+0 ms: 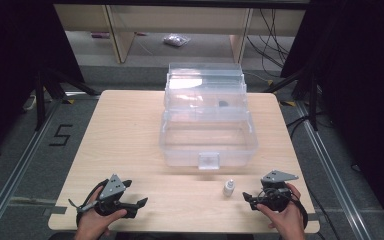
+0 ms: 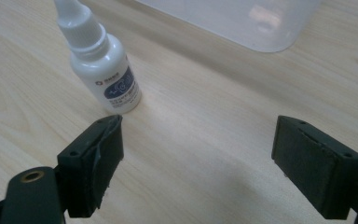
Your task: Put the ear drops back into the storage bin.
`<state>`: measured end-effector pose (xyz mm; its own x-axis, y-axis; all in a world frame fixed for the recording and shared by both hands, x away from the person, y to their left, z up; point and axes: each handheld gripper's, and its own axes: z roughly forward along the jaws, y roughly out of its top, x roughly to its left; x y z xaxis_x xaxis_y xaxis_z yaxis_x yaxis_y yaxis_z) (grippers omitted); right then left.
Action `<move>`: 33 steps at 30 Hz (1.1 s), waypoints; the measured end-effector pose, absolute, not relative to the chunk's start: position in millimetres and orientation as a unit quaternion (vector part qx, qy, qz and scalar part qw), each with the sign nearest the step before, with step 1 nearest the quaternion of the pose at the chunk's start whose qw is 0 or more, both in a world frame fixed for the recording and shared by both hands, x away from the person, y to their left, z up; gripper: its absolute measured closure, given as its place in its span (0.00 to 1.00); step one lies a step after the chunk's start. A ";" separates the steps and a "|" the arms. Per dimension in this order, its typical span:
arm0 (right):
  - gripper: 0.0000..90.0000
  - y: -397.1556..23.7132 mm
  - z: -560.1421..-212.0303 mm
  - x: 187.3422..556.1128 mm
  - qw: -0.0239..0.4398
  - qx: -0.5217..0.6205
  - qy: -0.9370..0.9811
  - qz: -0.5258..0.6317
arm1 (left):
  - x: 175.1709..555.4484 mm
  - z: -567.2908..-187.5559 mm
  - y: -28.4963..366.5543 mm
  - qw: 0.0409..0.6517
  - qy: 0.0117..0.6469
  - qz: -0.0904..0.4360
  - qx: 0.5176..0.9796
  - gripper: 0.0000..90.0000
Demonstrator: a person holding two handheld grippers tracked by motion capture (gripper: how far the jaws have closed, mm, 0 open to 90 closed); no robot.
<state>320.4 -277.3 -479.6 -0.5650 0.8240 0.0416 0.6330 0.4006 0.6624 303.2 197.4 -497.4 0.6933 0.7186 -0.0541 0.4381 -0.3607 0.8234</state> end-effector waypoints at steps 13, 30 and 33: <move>0.24 -269.9 -475.9 318.6 0.141 0.430 0.837 0.307 | 303.4 -497.7 197.5 0.436 0.359 0.159 0.810 0.18; 0.27 -259.8 -468.7 312.7 0.127 0.419 0.848 0.298 | 303.8 -497.5 198.0 0.437 0.356 0.162 0.810 0.18; 0.27 -255.8 -468.1 311.0 0.121 0.424 0.846 0.301 | 303.8 -497.6 198.0 0.437 0.356 0.162 0.810 0.18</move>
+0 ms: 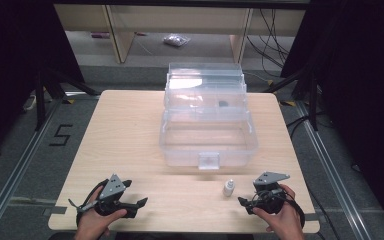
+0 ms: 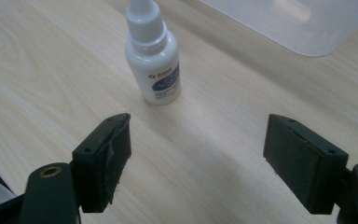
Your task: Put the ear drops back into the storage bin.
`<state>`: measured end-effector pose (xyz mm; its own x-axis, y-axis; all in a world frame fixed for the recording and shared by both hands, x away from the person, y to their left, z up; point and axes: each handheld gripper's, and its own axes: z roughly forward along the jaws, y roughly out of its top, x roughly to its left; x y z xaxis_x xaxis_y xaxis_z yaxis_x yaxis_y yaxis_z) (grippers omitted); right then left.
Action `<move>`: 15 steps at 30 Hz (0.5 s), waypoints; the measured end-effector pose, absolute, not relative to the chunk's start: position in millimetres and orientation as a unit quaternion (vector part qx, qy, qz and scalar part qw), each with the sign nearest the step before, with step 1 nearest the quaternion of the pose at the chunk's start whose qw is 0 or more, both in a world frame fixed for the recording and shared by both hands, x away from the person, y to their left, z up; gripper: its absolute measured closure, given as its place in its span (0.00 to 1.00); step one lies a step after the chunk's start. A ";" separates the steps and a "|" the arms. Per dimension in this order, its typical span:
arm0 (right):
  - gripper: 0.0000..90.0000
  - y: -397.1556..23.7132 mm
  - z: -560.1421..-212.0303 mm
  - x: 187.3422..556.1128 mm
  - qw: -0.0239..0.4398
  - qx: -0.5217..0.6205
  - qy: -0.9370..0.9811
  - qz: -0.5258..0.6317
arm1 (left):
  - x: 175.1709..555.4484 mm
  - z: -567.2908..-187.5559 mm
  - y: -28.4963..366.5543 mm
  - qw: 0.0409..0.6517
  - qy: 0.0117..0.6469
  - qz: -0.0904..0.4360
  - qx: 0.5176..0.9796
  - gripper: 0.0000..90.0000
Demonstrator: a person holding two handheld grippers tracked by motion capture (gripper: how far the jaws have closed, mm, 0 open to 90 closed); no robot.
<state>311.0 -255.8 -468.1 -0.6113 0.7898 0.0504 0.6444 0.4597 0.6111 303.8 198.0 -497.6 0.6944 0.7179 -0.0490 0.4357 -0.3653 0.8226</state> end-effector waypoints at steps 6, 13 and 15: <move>0.27 -253.1 -465.7 309.1 0.112 0.420 0.853 0.290 | 304.0 -497.4 198.5 0.434 0.354 0.162 0.812 0.18; 0.28 -249.1 -463.5 308.0 0.109 0.412 0.859 0.283 | 304.1 -497.4 198.5 0.433 0.354 0.162 0.813 0.18; 0.28 -248.5 -462.8 308.5 0.109 0.403 0.865 0.279 | 304.3 -498.0 198.0 0.437 0.354 0.160 0.811 0.18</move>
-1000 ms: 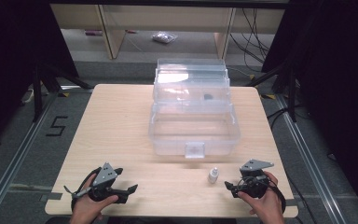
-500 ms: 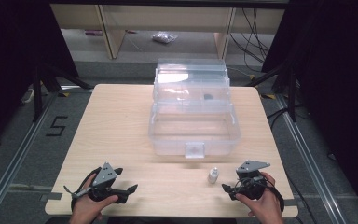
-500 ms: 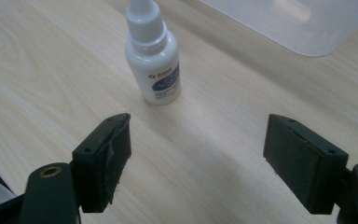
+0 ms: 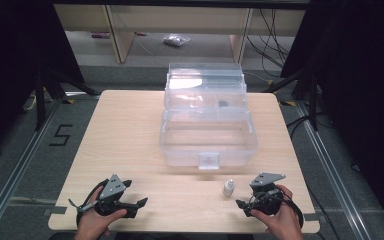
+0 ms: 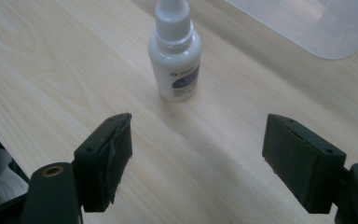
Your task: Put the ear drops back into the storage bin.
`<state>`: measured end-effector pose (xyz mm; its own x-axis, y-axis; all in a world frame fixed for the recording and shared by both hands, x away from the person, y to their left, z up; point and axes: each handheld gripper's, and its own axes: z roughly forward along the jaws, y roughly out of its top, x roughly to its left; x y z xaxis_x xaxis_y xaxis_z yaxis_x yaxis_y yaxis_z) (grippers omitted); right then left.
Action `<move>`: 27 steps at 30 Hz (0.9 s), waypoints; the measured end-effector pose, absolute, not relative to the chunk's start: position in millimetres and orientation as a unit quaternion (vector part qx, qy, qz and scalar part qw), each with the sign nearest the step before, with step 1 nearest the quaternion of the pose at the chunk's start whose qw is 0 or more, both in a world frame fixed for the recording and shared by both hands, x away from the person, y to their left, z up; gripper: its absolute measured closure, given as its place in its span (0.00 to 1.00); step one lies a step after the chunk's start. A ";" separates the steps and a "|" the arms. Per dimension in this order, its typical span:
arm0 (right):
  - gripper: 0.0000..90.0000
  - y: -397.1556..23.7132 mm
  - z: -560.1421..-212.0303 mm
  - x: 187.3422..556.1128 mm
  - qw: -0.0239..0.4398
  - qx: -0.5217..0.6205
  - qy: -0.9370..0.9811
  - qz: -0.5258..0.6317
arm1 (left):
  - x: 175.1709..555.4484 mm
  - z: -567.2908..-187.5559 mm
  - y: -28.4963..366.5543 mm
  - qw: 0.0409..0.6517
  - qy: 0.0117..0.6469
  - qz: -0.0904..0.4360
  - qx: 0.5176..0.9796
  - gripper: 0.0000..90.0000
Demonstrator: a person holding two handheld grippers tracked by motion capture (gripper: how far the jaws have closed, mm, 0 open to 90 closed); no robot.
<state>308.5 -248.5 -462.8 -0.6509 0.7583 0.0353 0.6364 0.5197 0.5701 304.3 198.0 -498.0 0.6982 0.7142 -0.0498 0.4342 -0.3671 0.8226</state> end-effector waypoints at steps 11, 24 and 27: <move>0.28 -240.8 -459.6 314.3 0.127 0.362 0.882 0.275 | 304.4 -497.9 198.0 0.437 0.354 0.161 0.811 0.18; 0.32 -220.8 -455.3 328.6 0.126 0.341 0.905 0.222 | 304.7 -497.9 198.8 0.437 0.353 0.160 0.812 0.18; 0.33 -214.1 -455.3 334.5 0.122 0.336 0.909 0.213 | 305.2 -497.0 200.7 0.428 0.346 0.161 0.820 0.18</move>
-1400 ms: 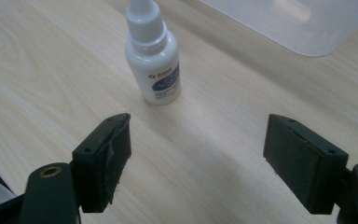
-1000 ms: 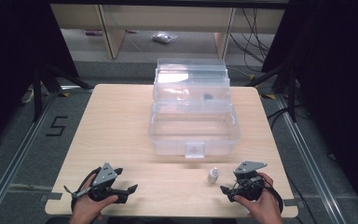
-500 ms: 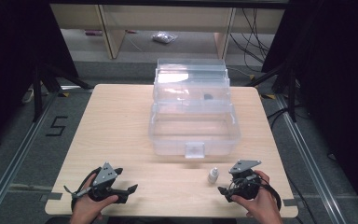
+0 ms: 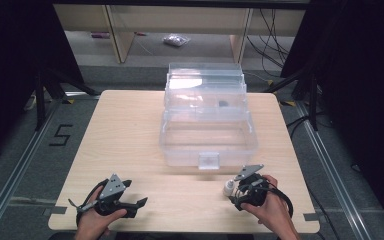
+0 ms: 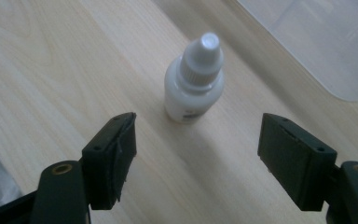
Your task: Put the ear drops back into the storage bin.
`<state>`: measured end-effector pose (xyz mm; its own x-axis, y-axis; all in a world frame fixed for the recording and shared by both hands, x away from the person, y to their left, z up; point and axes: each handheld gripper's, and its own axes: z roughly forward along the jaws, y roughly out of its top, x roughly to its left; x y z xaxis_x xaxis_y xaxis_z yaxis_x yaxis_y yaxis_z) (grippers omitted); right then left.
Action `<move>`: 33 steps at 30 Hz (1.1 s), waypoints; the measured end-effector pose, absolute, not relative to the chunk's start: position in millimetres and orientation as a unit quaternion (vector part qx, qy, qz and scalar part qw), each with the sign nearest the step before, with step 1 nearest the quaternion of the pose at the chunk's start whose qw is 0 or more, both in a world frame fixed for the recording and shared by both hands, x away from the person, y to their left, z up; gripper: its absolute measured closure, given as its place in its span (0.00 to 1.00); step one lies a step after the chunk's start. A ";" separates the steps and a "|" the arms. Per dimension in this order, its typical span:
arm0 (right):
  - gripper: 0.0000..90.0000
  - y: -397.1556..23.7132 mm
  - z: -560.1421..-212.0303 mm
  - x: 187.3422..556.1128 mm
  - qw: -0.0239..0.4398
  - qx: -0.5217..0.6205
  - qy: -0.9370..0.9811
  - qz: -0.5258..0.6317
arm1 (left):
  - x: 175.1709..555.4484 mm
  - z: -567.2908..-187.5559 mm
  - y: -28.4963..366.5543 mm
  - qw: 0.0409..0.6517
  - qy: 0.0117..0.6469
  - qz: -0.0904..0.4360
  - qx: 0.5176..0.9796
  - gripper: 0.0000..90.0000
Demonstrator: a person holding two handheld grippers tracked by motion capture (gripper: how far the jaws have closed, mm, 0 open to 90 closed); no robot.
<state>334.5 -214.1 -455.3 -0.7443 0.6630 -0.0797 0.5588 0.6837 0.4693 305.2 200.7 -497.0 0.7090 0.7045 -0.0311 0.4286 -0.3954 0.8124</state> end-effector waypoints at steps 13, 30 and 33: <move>0.38 -189.0 -456.0 358.2 0.102 0.296 0.937 0.155 | 305.1 -497.3 200.6 0.429 0.349 0.162 0.817 0.18; 0.53 -177.8 -463.6 371.0 0.082 0.269 0.953 0.115 | 304.8 -498.3 198.9 0.438 0.356 0.165 0.809 0.18; 0.55 -176.7 -463.2 371.4 0.081 0.267 0.954 0.112 | 304.9 -498.3 198.9 0.438 0.356 0.165 0.809 0.18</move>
<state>371.4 -176.7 -463.2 -0.8441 0.5279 -0.0939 0.4919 0.8321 0.2561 304.9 198.9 -498.3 0.6914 0.7210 -0.0457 0.4320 -0.3619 0.8261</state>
